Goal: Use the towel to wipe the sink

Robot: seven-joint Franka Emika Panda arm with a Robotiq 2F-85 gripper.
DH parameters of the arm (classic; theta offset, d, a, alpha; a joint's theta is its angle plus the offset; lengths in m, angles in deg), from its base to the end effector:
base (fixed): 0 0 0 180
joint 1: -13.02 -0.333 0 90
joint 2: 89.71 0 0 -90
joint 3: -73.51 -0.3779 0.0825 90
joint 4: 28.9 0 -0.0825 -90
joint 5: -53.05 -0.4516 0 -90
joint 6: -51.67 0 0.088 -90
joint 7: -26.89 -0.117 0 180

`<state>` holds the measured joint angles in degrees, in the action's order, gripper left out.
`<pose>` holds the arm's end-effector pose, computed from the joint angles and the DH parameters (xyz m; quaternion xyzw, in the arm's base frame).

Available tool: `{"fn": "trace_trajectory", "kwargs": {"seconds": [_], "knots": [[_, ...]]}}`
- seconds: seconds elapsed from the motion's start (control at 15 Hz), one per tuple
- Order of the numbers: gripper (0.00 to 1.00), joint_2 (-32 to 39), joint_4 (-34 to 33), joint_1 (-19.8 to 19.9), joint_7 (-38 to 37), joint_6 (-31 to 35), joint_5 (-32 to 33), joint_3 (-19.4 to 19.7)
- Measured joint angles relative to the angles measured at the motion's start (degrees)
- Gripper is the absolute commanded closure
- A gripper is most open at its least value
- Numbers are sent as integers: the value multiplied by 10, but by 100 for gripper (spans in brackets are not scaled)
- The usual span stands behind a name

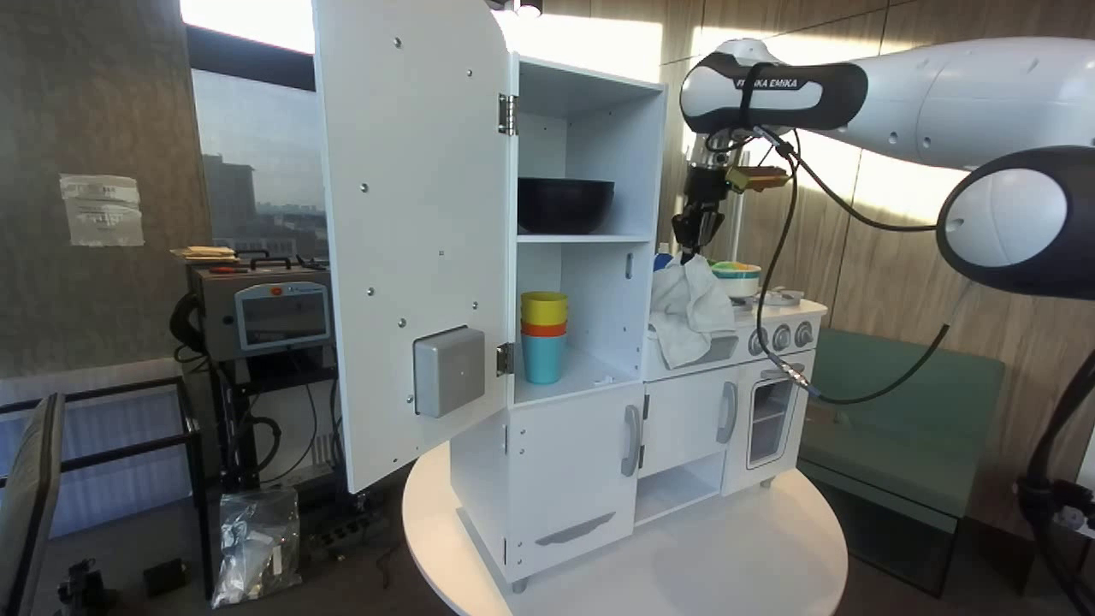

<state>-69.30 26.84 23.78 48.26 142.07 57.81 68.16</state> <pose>0.7352 -0.0975 0.7558 0.9836 0.1280 0.1152 0.0536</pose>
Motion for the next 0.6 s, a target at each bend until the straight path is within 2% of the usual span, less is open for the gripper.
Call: {"fn": "trace_trajectory", "kwargs": {"seconds": [0.6], "knots": [[90, -91, -4, -14, -107, -33, 66, 0]]}}
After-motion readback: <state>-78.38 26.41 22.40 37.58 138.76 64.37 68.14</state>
